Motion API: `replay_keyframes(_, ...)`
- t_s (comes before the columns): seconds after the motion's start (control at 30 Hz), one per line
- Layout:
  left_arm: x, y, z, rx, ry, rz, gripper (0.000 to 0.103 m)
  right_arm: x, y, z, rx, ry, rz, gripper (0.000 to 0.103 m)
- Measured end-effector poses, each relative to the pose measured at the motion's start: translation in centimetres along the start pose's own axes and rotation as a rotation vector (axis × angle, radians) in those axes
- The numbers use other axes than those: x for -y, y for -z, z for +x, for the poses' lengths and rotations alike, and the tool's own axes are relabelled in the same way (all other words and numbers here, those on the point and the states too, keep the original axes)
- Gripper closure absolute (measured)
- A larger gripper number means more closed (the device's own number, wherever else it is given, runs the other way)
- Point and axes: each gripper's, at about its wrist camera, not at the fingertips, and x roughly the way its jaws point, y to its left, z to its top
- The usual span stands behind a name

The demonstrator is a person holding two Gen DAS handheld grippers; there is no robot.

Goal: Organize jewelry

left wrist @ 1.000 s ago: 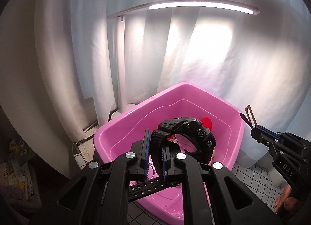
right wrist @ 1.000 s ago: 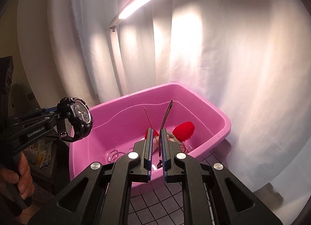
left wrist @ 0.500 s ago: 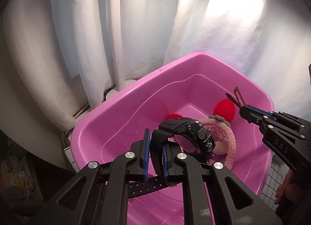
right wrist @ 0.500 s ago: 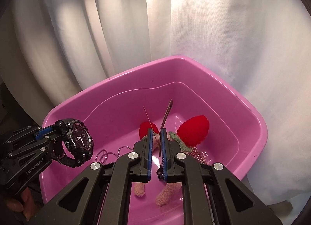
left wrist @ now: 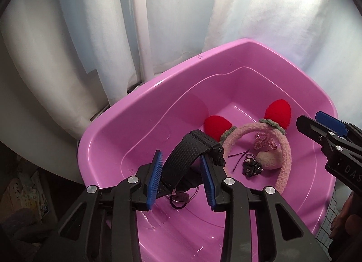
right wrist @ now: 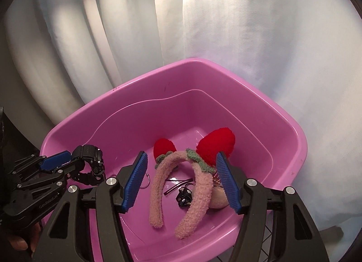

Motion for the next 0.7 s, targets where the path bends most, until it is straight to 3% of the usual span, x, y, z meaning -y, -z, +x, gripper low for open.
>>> replay_keyframes(0.07, 0.3, 0.0, -0.8, 0.039, 0.004, 0.011, 0.036, -0.1, 0.1, -0.1, 0.002, -0.001, -0.002, 0.042)
replay_keyframes(0.1, 0.3, 0.0, -1.5, 0.070, -0.018, 0.010, 0.014, -0.1, 0.2, -0.2, 0.002, 0.000, -0.004, 0.042)
replay_keyframes(0.13, 0.3, 0.0, -2.2, 0.103, -0.023, 0.007, 0.009, -0.2, 0.3, -0.3, 0.002, 0.000, -0.008, 0.042)
replay_keyframes(0.7, -0.7, -0.2, -3.5, 0.110, -0.028, -0.019, 0.008, -0.9, 1.1, -1.3, 0.012, -0.003, -0.018, 0.042)
